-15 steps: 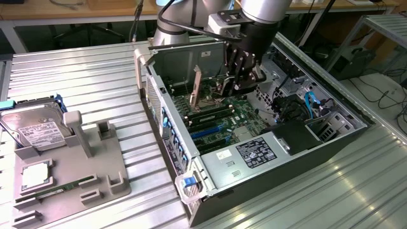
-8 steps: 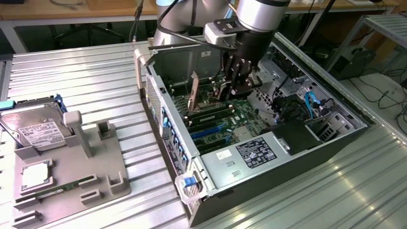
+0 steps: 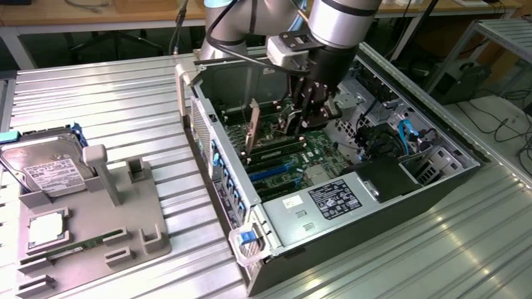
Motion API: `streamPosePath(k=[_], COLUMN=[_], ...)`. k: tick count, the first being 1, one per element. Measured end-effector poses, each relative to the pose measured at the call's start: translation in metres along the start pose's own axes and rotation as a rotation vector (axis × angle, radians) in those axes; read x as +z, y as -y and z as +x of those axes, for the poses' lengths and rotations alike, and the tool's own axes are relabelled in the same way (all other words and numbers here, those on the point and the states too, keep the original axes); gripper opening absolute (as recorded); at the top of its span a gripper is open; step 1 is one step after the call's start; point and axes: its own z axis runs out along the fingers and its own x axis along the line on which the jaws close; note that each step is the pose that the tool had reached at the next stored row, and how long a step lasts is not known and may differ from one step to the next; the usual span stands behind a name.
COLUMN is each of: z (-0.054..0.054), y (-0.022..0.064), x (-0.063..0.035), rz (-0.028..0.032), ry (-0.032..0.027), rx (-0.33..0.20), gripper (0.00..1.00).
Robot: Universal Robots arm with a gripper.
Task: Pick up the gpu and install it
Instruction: 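Insert the gpu into the slot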
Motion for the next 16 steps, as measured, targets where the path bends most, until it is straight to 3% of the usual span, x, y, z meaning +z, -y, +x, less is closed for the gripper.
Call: streamPosePath(k=[3, 7, 12, 16], z=[0.0, 0.0, 0.001, 0.006], y=[-0.0009, -0.0049, -0.0107, -0.0108], x=[0.0059, 0.0112, 0.0226, 0.0247], rz=[0.0005, 0.0135, 0.0136, 0.0136], ry=[0.0001, 0.0005, 0.0012, 0.0009], rx=[0.0, -0.002, -0.001, 0.001], gripper=[0.28, 0.28, 0.28, 0.28])
